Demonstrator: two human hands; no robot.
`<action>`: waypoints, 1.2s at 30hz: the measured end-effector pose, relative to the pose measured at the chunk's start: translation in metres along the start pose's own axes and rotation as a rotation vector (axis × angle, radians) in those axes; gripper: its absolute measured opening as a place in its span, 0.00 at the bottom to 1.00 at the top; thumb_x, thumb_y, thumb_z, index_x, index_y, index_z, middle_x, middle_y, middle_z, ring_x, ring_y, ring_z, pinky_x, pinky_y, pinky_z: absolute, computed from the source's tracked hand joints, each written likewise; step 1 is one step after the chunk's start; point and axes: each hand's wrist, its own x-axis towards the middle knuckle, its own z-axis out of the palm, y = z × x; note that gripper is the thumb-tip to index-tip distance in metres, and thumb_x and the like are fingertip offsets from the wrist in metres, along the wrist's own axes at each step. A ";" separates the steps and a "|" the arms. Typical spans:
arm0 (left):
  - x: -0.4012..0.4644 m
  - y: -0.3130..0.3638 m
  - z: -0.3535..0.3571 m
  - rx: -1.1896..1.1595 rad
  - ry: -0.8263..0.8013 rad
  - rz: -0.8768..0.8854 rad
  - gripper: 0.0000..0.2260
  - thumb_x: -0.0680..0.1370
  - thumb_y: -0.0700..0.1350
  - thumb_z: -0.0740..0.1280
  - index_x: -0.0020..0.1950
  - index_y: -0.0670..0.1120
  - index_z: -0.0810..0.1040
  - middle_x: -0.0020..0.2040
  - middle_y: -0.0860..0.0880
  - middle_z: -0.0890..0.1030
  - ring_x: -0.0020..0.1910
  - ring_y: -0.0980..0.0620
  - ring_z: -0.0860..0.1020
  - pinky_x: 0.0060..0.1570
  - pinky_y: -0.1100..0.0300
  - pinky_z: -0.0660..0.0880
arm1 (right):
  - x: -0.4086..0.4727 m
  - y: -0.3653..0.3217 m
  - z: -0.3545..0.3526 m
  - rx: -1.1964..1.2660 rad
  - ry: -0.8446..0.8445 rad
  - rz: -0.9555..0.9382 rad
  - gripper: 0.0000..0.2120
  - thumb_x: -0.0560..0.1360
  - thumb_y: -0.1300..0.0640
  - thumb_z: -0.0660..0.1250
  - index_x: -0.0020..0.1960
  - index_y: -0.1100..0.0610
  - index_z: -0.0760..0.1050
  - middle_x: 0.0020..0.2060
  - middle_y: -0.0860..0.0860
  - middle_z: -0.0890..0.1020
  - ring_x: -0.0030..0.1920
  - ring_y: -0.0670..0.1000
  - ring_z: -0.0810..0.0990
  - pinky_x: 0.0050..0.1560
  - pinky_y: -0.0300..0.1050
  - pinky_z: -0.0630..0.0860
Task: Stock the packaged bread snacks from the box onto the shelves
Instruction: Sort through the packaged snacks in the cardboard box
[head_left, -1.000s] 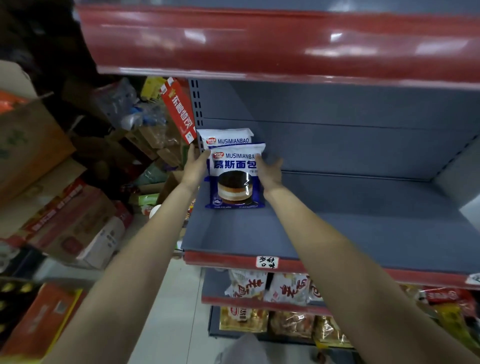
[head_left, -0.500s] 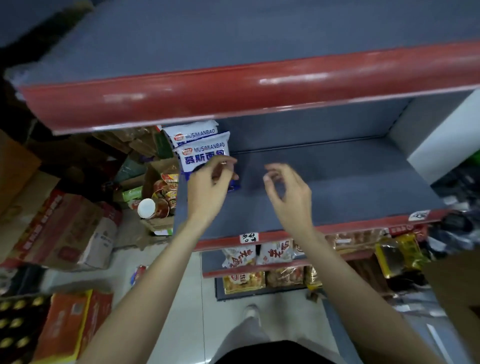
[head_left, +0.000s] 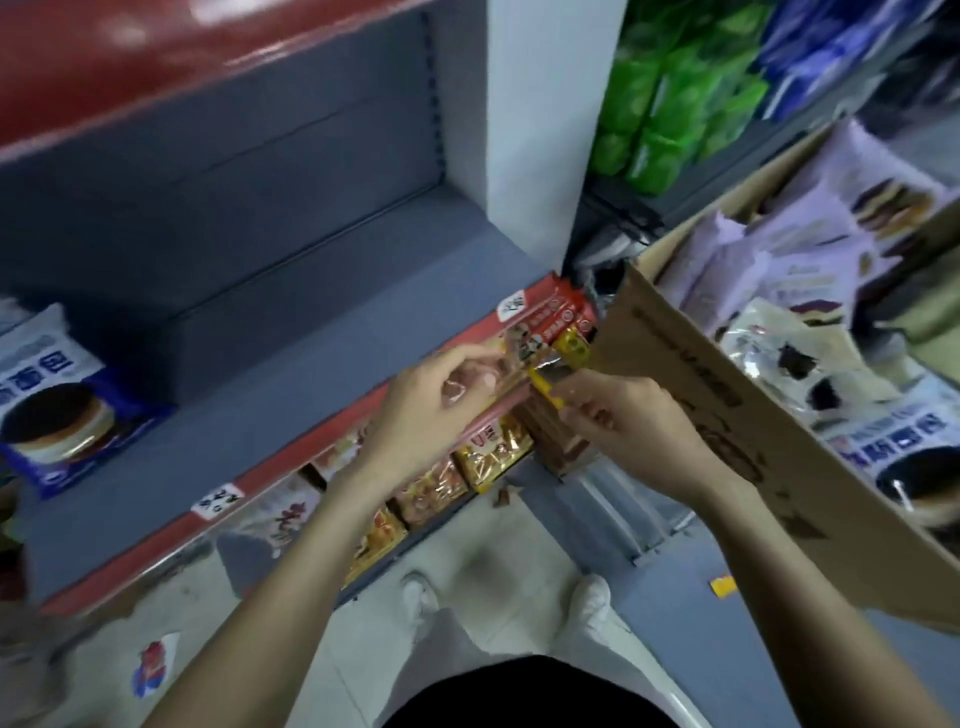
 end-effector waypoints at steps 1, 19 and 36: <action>0.010 0.017 0.020 -0.058 0.018 0.038 0.10 0.77 0.48 0.65 0.53 0.64 0.76 0.48 0.64 0.81 0.48 0.65 0.78 0.48 0.68 0.74 | -0.009 0.016 -0.018 0.015 0.052 -0.007 0.08 0.77 0.54 0.65 0.55 0.48 0.78 0.42 0.45 0.83 0.42 0.46 0.80 0.44 0.46 0.76; 0.146 0.171 0.270 0.272 -0.662 0.405 0.20 0.71 0.56 0.72 0.60 0.53 0.76 0.51 0.57 0.79 0.48 0.59 0.77 0.47 0.62 0.74 | -0.114 0.285 -0.155 -0.279 -0.075 0.586 0.35 0.71 0.43 0.71 0.72 0.56 0.62 0.66 0.58 0.69 0.66 0.61 0.67 0.63 0.54 0.68; 0.182 0.153 0.331 0.727 -1.240 0.804 0.22 0.74 0.52 0.68 0.67 0.52 0.70 0.56 0.50 0.79 0.51 0.51 0.77 0.46 0.57 0.70 | -0.108 0.309 -0.140 -0.206 -0.166 0.715 0.38 0.67 0.45 0.74 0.68 0.57 0.59 0.61 0.61 0.70 0.60 0.63 0.71 0.55 0.58 0.74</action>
